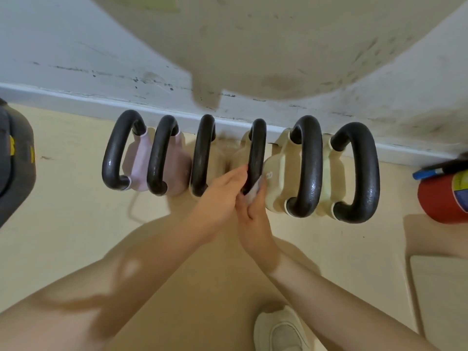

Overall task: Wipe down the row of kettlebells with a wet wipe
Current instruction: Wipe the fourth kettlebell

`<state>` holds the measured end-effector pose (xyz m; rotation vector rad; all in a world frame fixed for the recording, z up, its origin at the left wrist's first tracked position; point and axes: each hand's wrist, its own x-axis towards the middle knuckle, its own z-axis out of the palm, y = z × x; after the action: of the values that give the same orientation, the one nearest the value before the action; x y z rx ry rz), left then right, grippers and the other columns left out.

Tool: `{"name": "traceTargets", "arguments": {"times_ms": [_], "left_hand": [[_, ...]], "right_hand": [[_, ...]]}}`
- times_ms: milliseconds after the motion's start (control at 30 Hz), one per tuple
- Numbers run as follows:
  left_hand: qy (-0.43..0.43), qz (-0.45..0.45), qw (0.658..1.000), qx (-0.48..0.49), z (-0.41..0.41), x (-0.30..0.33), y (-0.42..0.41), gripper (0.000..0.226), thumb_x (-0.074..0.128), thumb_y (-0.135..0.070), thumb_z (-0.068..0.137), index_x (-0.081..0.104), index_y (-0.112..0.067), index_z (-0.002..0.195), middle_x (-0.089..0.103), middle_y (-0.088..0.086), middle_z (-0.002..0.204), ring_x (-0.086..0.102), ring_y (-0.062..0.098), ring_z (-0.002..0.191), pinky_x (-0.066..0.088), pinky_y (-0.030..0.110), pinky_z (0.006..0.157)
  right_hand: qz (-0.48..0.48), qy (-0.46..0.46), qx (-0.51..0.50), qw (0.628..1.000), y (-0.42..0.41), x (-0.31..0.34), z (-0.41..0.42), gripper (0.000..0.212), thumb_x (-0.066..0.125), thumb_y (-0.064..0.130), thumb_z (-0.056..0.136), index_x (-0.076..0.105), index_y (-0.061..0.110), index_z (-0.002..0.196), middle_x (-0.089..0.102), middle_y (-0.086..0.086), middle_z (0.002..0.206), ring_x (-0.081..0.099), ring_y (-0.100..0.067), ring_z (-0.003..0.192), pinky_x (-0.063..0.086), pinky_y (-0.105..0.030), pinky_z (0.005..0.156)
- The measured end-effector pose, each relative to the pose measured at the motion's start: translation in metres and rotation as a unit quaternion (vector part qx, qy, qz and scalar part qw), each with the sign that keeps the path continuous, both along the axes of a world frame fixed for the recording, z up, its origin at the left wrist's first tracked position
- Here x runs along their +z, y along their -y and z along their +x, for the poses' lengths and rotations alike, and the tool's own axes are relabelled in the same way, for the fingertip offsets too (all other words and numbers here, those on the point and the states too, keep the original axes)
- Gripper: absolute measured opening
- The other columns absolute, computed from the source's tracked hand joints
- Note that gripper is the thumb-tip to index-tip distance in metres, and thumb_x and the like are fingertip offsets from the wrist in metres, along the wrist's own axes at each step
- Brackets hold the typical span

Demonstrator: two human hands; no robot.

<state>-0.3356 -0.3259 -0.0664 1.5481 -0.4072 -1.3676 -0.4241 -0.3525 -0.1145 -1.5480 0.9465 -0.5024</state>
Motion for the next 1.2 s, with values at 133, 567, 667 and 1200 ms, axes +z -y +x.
{"name": "traceTargets", "arguments": {"times_ms": [133,567,667,1200], "left_hand": [[0.032,-0.003,0.999,-0.025,0.002,0.002,-0.003,0.031,0.036,-0.039,0.097,0.060,-0.045,0.115,0.061,-0.018,0.123,0.048,0.002,0.124,0.032,0.036,0.112],[-0.043,0.007,0.997,-0.059,0.014,0.008,0.002,0.064,0.010,-0.059,0.092,0.039,-0.027,0.140,0.048,-0.003,0.142,0.043,0.010,0.131,0.041,0.037,0.106],[-0.082,0.012,0.996,-0.015,0.016,0.013,0.006,0.069,0.010,-0.059,0.092,0.031,-0.019,0.144,0.036,0.000,0.150,0.034,0.011,0.137,0.029,0.031,0.112],[-0.072,0.004,0.993,0.097,0.016,0.018,0.001,0.058,0.024,-0.059,0.091,0.055,-0.022,0.123,0.053,-0.004,0.127,0.044,0.011,0.127,0.027,0.035,0.114]], "right_hand": [[-0.027,0.004,0.036,0.999,0.001,-0.015,-0.007,0.045,0.041,0.027,0.097,0.027,0.051,0.133,0.039,-0.003,0.141,0.033,-0.009,0.135,0.027,-0.023,0.111],[-0.105,-0.070,0.079,0.989,0.046,0.027,0.021,0.067,0.021,0.052,0.092,-0.001,0.022,0.149,-0.009,0.006,0.158,-0.009,-0.004,0.144,-0.001,-0.029,0.118],[-0.158,-0.110,0.088,0.977,0.073,0.032,0.027,0.063,0.027,0.046,0.096,0.005,0.021,0.149,0.010,0.000,0.158,0.003,-0.016,0.146,0.010,-0.044,0.119],[-0.526,-0.425,0.365,0.640,0.115,0.073,0.047,0.043,0.030,0.032,0.097,0.064,0.008,0.110,0.044,-0.012,0.131,0.016,-0.038,0.137,-0.008,-0.045,0.117]]}}
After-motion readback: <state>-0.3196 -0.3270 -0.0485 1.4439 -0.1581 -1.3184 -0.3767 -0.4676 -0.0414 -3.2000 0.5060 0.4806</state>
